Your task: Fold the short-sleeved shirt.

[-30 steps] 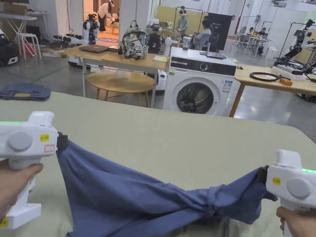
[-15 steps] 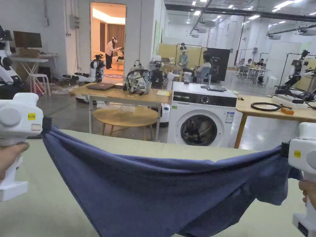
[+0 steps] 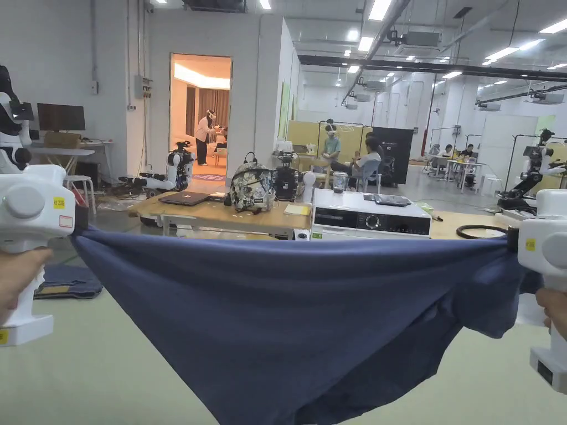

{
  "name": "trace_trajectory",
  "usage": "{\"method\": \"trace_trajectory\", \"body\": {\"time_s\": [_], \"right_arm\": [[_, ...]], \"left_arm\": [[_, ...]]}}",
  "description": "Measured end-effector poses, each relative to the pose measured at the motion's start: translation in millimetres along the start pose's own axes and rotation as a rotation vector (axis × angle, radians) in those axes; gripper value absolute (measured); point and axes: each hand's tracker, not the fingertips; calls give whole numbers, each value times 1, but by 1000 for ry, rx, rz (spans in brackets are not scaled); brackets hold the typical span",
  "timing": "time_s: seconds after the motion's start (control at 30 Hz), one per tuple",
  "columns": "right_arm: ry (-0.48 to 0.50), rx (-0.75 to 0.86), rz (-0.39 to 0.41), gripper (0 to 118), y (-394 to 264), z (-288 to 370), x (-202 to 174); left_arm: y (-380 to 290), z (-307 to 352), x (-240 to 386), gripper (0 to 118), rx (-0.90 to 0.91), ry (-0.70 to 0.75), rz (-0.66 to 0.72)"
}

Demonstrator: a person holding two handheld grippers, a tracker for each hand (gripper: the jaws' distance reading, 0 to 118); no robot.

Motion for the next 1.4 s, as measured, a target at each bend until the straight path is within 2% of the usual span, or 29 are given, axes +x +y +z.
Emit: {"method": "trace_trajectory", "body": {"time_s": [0.27, 0.5, 0.57, 0.83, 1.07, 1.13, 1.4], "right_arm": [[-1, 11, 15, 6, -13, -27, -11], [15, -94, 14, 6, -91, -23, -12], [11, -139, 40, 6, -117, -16, -11], [7, -206, 58, 6, -221, 55, 14], [9, -286, 95, 6, -293, 117, 29], [5, -314, 139, 6, -310, 130, 29], [18, -401, 162, 6, -359, 160, 28]], "left_arm": [[-2, -23, 11, 0, 8, 8, -20], [-78, -30, 11, 0, -63, -26, -16], [-105, -27, 11, 0, -83, -32, -19], [-223, 24, -10, 0, -131, -60, -55], [-310, 91, -31, 0, -206, -78, 12], [-331, 109, -35, 0, -216, -77, 19], [-388, 128, -40, 0, -337, -68, -30]]}}
